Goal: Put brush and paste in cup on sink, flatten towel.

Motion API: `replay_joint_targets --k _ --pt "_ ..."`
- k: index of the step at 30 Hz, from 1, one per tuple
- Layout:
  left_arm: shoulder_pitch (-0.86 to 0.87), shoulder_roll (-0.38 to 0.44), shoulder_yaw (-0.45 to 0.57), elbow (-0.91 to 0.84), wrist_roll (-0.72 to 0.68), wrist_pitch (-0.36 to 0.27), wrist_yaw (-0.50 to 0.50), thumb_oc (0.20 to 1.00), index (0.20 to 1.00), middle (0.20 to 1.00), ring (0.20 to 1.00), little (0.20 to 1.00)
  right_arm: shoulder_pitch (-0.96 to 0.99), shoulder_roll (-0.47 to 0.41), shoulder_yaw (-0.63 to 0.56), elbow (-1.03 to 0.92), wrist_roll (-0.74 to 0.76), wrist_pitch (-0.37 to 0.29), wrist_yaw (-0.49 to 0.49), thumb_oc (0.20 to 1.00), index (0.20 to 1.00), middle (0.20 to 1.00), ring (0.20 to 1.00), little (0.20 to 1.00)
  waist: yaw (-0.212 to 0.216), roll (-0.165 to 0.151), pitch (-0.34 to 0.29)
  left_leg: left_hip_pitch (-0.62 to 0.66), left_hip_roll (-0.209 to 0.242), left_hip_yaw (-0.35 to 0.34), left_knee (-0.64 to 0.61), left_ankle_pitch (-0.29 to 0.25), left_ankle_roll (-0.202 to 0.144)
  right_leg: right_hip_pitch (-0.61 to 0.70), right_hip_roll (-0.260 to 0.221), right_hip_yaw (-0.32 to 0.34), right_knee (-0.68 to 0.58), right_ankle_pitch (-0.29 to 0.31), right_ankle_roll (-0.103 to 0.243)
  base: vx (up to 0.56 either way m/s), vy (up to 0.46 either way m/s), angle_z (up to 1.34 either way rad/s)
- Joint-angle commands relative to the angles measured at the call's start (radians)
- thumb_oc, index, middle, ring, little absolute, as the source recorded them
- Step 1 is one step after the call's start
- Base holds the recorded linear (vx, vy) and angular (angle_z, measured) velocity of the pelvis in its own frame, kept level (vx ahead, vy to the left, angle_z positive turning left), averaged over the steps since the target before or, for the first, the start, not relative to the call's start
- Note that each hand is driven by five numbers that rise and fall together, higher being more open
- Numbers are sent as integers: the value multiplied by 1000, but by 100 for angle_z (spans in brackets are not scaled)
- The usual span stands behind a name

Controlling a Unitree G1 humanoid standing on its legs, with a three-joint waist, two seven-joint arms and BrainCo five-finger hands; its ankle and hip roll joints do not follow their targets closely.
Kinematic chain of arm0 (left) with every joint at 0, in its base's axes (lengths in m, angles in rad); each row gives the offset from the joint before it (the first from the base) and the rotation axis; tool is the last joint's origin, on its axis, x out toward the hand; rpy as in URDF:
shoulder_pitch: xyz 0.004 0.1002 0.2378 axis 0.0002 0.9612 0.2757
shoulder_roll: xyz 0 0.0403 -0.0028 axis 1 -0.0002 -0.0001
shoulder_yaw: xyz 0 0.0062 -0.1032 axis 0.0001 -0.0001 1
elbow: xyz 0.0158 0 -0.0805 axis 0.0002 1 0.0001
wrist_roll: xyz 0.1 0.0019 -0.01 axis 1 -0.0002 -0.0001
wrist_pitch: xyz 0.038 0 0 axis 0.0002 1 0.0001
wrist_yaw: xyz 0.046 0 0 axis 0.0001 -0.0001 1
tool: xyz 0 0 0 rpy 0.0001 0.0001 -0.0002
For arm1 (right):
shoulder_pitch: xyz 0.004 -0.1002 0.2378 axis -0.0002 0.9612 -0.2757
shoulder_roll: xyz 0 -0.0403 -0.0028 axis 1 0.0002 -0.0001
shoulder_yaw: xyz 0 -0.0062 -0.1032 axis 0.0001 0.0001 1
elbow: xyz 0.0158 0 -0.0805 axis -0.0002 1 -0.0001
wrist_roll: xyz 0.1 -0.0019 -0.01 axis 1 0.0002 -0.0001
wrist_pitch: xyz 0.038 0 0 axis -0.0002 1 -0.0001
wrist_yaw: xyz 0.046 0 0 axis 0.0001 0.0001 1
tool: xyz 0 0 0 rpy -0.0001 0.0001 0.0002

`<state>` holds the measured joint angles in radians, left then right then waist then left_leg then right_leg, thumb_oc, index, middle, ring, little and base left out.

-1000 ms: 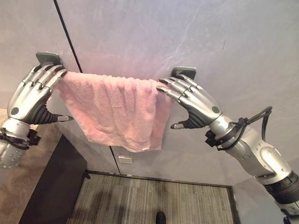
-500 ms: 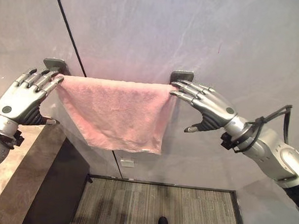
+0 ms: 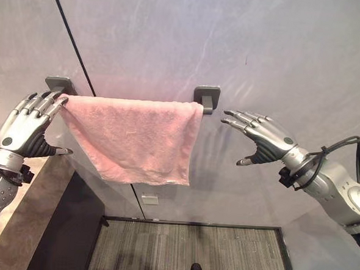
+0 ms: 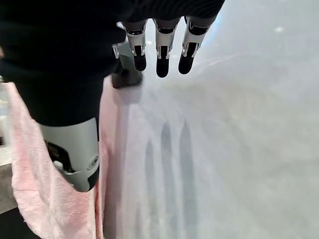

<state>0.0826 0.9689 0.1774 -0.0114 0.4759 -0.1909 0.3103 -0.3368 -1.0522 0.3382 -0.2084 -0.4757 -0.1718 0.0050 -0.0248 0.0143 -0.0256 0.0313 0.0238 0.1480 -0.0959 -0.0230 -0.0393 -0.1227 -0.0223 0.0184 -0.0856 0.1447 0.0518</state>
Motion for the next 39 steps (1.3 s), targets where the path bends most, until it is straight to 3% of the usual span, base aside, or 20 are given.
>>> replay_joint_targets --k 1,2,3,5,9,14,29,36,37,39 --pt "-1 30 -38 36 -91 8 1 1000 1000 1000 1000 1000 -9 44 -2 0 34 10 -19 1000 1000 1000 1000 1000 -17 -54 -14 -16 22 11 19 6 -18 36 -114 24 9 -60 122 0 0 0" --pt "-42 -91 -38 -12 -212 -10 34 1000 1000 1000 1000 1000 17 98 -13 0 17 24 -27 1000 1000 1000 1000 1000 -17 -61 -22 -18 22 2 19 6 -18 39 -114 19 9 -60 120 0 0 0" --pt "-42 -92 -38 -14 -213 -8 34 1000 1000 1000 1000 1000 17 98 -14 0 16 24 -27 1000 1000 1000 1000 1000 -17 -60 -22 -19 22 1 19 6 -18 39 -114 18 9 -61 120 0 0 0" --pt "-76 -181 -40 -58 -297 -27 76 1000 1000 1000 1000 1000 45 153 -28 -2 13 29 -44 1000 1000 1000 1000 1000 -21 -65 -27 -20 22 -5 20 6 -17 41 -114 16 10 -61 117 -12 -3 4" --pt "-154 -355 -50 -208 -501 -124 131 1000 1000 1000 1000 1000 120 269 -89 2 21 37 -116 1000 1000 1000 1000 1000 -38 -72 -34 -23 21 -15 25 10 -14 42 -116 11 19 -57 117 -21 4 7" --pt "-145 -407 -23 -320 -618 -181 102 1000 1000 1000 1000 1000 208 328 -175 -7 26 20 -177 1000 1000 1000 1000 1000 -51 -67 -45 -21 15 -22 19 2 -9 44 -119 14 19 -61 120 0 9 7" --pt "143 -517 115 -294 -687 -164 30 1000 1000 1000 1000 1000 530 483 -318 122 282 11 -128 1000 1000 1000 1000 1000 -29 -88 -8 -58 22 -54 13 35 -18 35 -126 -24 22 -62 112 -29 -9 5" --pt "206 -556 2 -175 -764 -124 -62 1000 1000 1000 1000 1000 560 503 -292 294 303 36 -124 1000 1000 1000 1000 1000 -20 -91 17 -79 20 -81 14 49 -22 36 -133 -61 19 -60 110 -31 -16 21" --pt "195 -559 -83 -72 -799 -93 -96 1000 1000 1000 1000 1000 534 521 -247 406 324 50 -124 1000 1000 1000 1000 1000 -18 -89 23 -85 19 -87 15 55 -22 36 -134 -67 18 -57 110 -36 -16 22" --pt "193 -556 -121 -23 -806 -78 -122 1000 1000 1000 1000 1000 522 526 -224 457 333 58 -116 1000 1000 1000 1000 1000 -17 -86 26 -88 19 -88 15 57 -22 37 -134 -68 17 -56 110 -18 -8 7"
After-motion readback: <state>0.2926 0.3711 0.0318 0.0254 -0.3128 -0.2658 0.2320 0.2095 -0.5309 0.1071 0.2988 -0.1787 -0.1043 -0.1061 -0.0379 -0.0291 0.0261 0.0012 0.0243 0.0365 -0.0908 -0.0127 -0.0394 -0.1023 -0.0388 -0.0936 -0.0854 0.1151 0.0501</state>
